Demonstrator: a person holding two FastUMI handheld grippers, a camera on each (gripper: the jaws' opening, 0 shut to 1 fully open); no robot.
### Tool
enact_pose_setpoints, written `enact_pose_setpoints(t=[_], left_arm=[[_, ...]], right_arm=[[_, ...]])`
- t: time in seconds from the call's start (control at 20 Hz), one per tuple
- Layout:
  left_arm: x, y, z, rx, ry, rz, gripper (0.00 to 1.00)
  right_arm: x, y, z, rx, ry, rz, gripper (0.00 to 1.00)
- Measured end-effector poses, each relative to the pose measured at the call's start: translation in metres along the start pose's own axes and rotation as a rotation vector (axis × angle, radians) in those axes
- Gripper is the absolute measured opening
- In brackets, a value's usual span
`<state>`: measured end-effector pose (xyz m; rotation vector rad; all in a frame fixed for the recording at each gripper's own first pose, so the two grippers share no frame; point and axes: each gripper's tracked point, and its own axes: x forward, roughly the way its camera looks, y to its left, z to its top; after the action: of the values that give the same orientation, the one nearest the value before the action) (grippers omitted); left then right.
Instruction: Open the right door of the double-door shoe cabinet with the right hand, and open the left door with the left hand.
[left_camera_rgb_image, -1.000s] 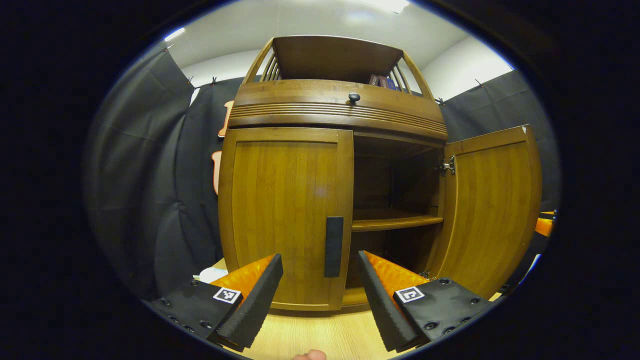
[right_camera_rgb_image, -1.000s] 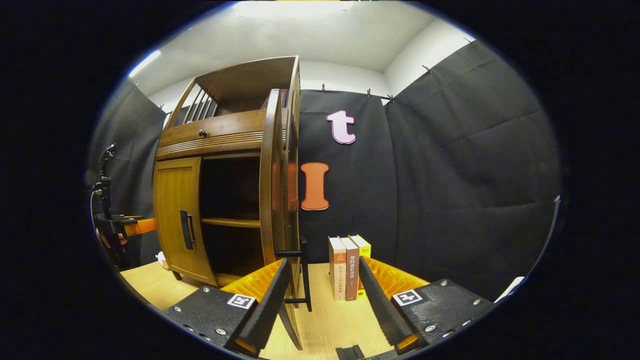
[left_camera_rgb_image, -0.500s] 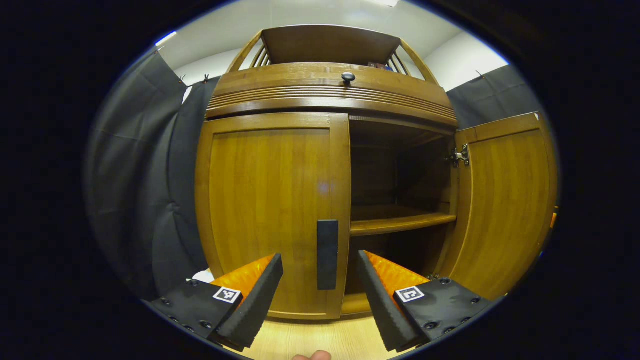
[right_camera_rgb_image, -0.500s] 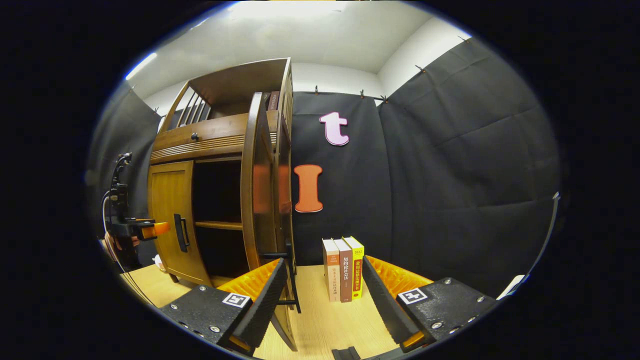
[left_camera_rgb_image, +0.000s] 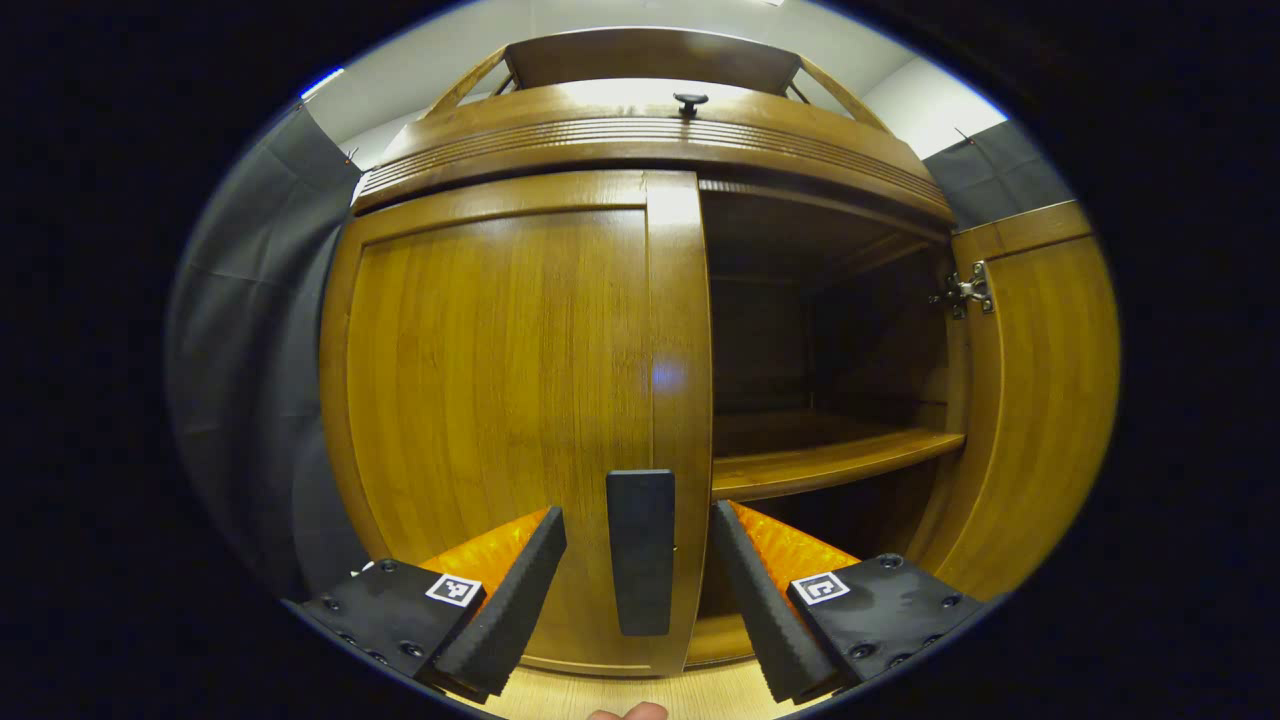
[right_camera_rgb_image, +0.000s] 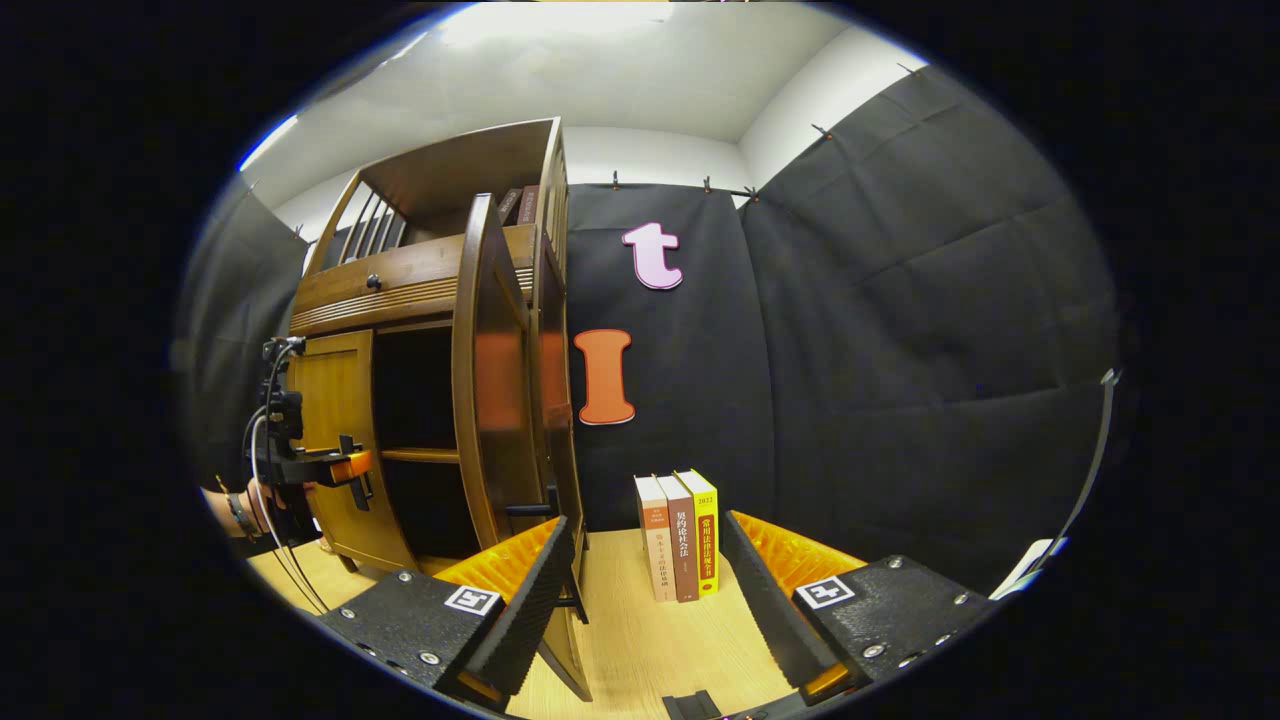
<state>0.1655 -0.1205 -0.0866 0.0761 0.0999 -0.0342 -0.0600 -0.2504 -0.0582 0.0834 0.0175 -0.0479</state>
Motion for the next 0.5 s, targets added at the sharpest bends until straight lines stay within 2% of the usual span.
enact_pose_setpoints(t=[0.1,0.15,0.5], left_arm=[[0.0098,0.0044,-0.004,0.006,-0.006,0.015,0.94],[0.0095,0.0012,-0.0051,-0.007,-0.008,-0.005,0.94],[0.0122,-0.0045,-0.0093,-0.025,-0.006,-0.05,0.65]], right_arm=[[-0.0006,-0.0084,-0.0045,-0.019,0.018,-0.025,0.92],[-0.0019,-0.0113,-0.0044,-0.039,0.024,-0.034,0.92],[-0.0052,-0.0051,0.002,-0.109,0.024,-0.041,0.92]])
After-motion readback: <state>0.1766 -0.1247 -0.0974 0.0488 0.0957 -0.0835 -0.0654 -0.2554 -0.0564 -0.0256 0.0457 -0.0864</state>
